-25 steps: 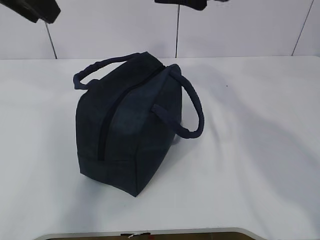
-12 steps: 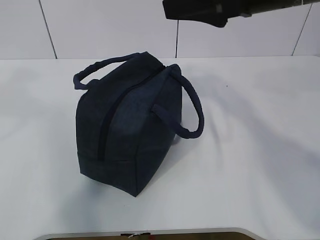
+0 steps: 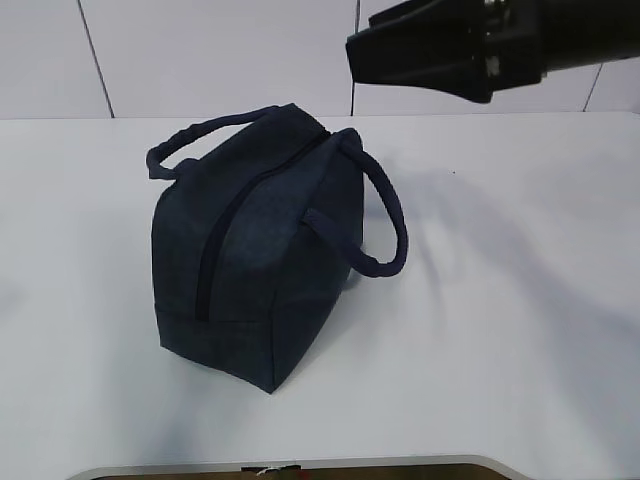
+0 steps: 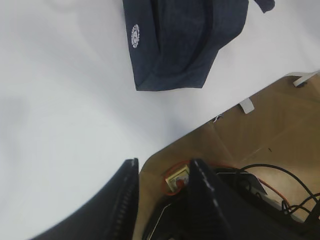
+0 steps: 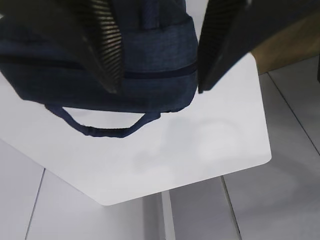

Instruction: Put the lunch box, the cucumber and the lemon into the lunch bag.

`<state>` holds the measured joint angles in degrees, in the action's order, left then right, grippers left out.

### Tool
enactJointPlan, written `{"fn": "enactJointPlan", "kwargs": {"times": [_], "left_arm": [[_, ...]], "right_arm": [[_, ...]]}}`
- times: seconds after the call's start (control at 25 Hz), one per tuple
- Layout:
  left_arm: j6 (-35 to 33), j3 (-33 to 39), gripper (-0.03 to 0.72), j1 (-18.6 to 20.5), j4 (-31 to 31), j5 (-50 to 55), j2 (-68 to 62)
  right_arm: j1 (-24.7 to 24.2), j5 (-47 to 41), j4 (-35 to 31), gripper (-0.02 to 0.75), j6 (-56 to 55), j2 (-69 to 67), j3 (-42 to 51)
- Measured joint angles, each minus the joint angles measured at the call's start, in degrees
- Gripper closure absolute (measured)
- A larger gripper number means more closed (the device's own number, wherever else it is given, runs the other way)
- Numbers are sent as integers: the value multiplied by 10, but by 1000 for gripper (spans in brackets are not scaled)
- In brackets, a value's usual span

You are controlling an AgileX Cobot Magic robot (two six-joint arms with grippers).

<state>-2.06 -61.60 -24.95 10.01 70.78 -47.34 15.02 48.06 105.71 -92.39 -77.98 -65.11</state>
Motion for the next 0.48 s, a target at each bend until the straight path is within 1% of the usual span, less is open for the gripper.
{"fn": "enactJointPlan", "kwargs": {"times": [0.36, 0.48], "left_arm": [[-9, 168, 446, 0, 0, -48, 199], [-10, 211, 446, 0, 0, -51, 267]], "right_arm": [[0, 9, 0, 349, -1, 4, 44], [0, 10, 0, 349, -1, 4, 48]]}}
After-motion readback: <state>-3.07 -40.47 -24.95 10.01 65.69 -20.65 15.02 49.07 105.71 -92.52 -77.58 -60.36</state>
